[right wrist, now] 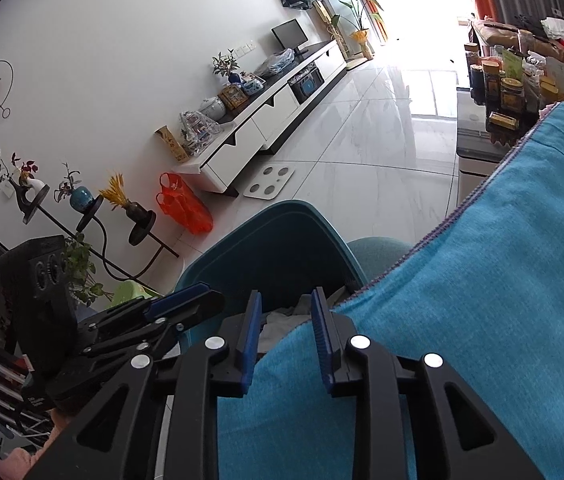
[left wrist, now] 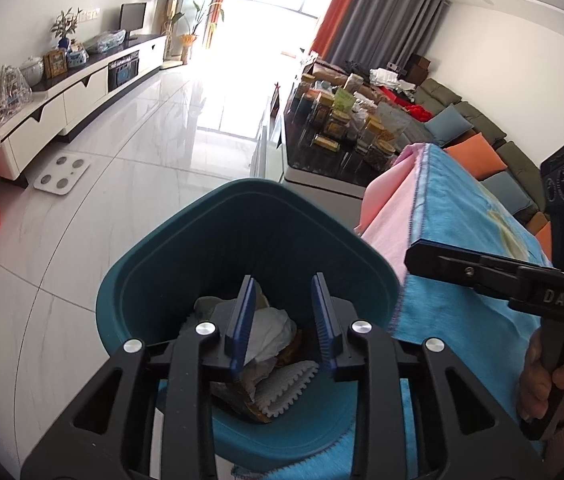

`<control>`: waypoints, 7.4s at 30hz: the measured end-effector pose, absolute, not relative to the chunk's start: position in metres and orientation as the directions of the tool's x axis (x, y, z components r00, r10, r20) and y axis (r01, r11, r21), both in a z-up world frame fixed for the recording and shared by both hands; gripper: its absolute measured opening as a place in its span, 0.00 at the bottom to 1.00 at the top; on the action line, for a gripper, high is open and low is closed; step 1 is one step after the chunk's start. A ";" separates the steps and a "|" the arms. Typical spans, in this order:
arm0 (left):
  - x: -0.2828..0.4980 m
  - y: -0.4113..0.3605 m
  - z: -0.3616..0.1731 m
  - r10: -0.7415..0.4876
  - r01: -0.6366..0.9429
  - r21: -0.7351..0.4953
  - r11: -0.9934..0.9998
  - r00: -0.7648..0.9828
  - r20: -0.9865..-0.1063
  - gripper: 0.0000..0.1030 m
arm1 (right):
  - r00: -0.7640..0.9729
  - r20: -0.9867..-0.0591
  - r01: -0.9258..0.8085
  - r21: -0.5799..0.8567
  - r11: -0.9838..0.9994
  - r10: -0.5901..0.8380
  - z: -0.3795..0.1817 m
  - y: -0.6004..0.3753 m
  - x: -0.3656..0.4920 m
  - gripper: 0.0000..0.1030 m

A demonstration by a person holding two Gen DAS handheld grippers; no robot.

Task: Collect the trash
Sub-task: 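Open the left tool over the teal bin while the right tool releases the orange peel, then move both open tools back over the tablecloth, then grasp the other orange peel with the left tool while the right tool grasps the clear zip bag, then carry the orange peel in the left tool and the zip bag in the right tool to the teal bin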

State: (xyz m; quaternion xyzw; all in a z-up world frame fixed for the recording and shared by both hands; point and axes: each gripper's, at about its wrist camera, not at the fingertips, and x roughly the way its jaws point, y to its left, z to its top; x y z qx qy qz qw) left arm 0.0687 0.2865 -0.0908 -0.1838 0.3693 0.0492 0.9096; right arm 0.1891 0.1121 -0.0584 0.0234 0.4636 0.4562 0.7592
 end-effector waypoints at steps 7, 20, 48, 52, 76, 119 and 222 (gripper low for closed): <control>0.044 0.257 -0.067 -0.068 -0.135 -0.264 0.955 0.768 -0.637 0.40 | 0.174 -0.637 -0.675 0.478 0.562 0.751 -0.042 0.080 0.176 0.31; 0.024 0.161 -0.036 -0.260 0.156 -0.227 0.961 0.784 -0.564 0.48 | 0.336 -0.590 -0.635 0.434 0.640 0.734 -0.023 -0.038 0.139 0.38; 0.100 -0.093 -0.056 -0.526 0.589 -0.177 0.788 0.496 -0.691 0.48 | 0.736 -0.607 -0.037 0.406 0.913 0.300 -0.058 -0.335 0.124 0.46; 0.110 -0.108 -0.061 -0.521 0.603 -0.174 0.779 0.466 -0.715 0.48 | 0.729 -0.615 -0.027 0.416 0.909 0.303 -0.064 -0.343 0.131 0.51; 0.135 -0.138 -0.072 -0.574 0.662 -0.238 0.711 0.351 -0.740 0.19 | 0.692 -0.607 -0.075 0.479 0.875 0.392 -0.075 -0.357 0.150 0.20; 0.066 -0.011 -0.033 -0.446 0.420 -0.209 0.883 0.614 -0.651 0.09 | 0.638 -0.491 -0.285 0.565 0.774 0.593 -0.051 -0.267 0.112 0.12; -0.008 0.221 -0.004 -0.104 -0.064 -0.263 0.963 0.809 -0.578 0.09 | 0.292 -0.527 -0.629 0.522 0.575 0.798 -0.033 0.000 0.156 0.12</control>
